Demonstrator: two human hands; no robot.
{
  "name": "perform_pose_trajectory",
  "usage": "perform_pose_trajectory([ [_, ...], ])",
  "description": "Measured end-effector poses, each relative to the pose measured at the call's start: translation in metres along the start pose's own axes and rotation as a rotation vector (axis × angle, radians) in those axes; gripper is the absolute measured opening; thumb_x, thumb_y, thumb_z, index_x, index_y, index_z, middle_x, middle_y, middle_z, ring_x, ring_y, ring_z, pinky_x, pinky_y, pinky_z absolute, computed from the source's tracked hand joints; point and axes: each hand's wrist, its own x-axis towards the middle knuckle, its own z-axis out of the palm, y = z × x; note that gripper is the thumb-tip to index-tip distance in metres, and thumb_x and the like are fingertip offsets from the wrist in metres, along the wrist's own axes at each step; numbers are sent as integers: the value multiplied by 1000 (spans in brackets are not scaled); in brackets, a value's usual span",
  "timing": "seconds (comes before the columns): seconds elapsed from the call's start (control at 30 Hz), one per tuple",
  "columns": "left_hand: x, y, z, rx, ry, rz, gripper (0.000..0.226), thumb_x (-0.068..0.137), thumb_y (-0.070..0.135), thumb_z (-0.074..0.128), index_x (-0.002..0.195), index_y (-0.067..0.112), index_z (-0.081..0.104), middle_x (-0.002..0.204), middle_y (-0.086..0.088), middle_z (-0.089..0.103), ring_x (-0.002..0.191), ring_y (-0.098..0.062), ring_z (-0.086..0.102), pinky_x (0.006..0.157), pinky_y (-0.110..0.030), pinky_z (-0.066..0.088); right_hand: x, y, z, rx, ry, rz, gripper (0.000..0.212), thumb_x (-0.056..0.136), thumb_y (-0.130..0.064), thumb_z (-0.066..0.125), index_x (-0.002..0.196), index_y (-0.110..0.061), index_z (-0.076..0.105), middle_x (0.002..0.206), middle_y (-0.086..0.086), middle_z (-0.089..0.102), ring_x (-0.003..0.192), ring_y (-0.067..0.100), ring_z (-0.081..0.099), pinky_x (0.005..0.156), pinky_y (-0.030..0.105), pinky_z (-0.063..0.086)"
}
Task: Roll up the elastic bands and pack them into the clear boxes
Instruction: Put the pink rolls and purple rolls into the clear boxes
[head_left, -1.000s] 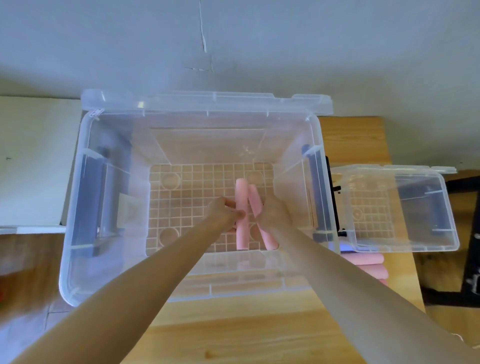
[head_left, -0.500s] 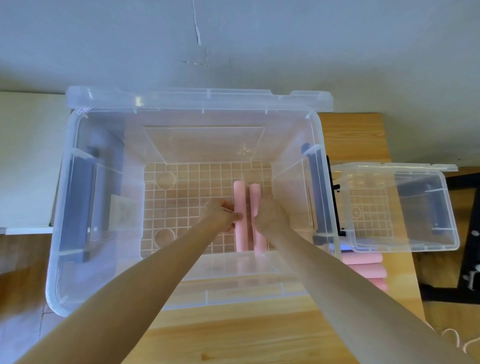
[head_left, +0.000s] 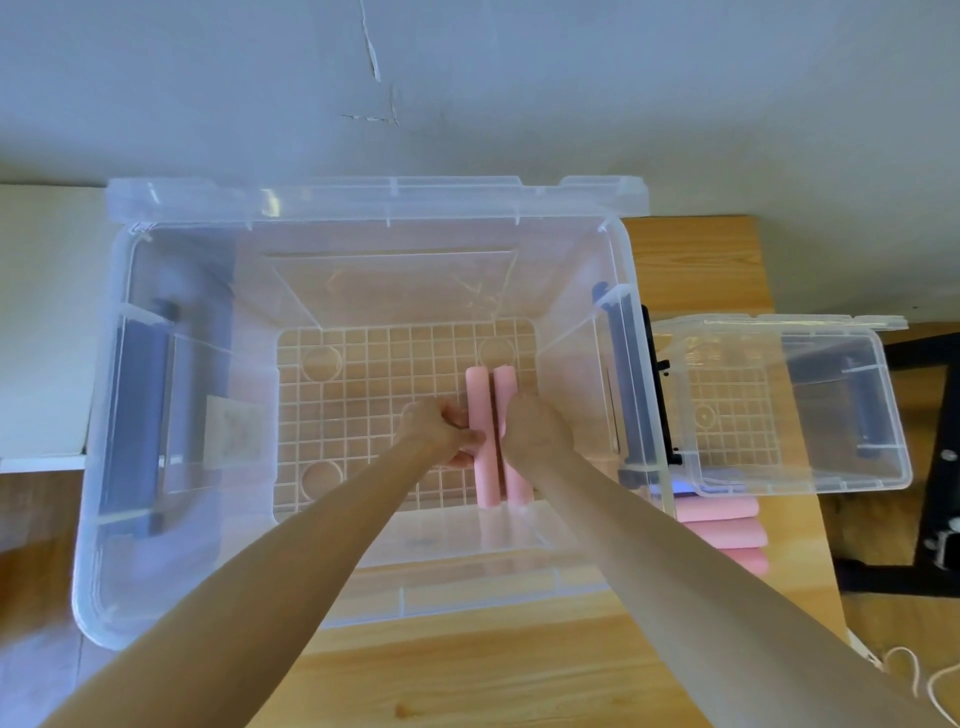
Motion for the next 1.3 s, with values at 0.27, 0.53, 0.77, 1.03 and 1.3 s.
perform_pose_trajectory([
  [0.27,2,1,7,152,15,76,22,83,2,77,85,13,57,114,-16,64,78,-30,74,49,-24,58,2,1,3,23,-22,4,26,103,-12,45,128,-5,50,122,11,59,87,20,46,73,29,39],
  [0.53,4,4,7,207,-45,62,21,84,9,77,93,10,58,103,-15,72,73,-24,75,51,-22,58,3,0,3,15,-46,32,26,101,-11,48,127,-5,51,119,10,60,84,20,48,71,28,40],
  [0.77,1,6,7,190,-46,22,22,83,1,76,91,10,59,108,-16,69,75,-27,74,57,-26,60,-3,3,0,26,-41,24,26,102,-11,45,127,-5,50,119,11,59,86,20,47,74,28,40],
  [1.03,-7,8,7,279,-43,54,20,84,12,77,98,10,62,89,-10,73,70,-15,71,55,-20,58,-9,3,-4,-6,-39,11,24,101,-13,49,125,-7,51,103,6,55,83,20,50,70,29,41],
  [1.3,-37,22,-6,466,128,114,50,92,37,68,128,6,53,116,-10,66,100,-23,65,85,-33,51,-51,-4,-38,-57,88,-209,27,97,-2,53,123,-7,52,112,7,59,92,23,59,74,30,50],
])
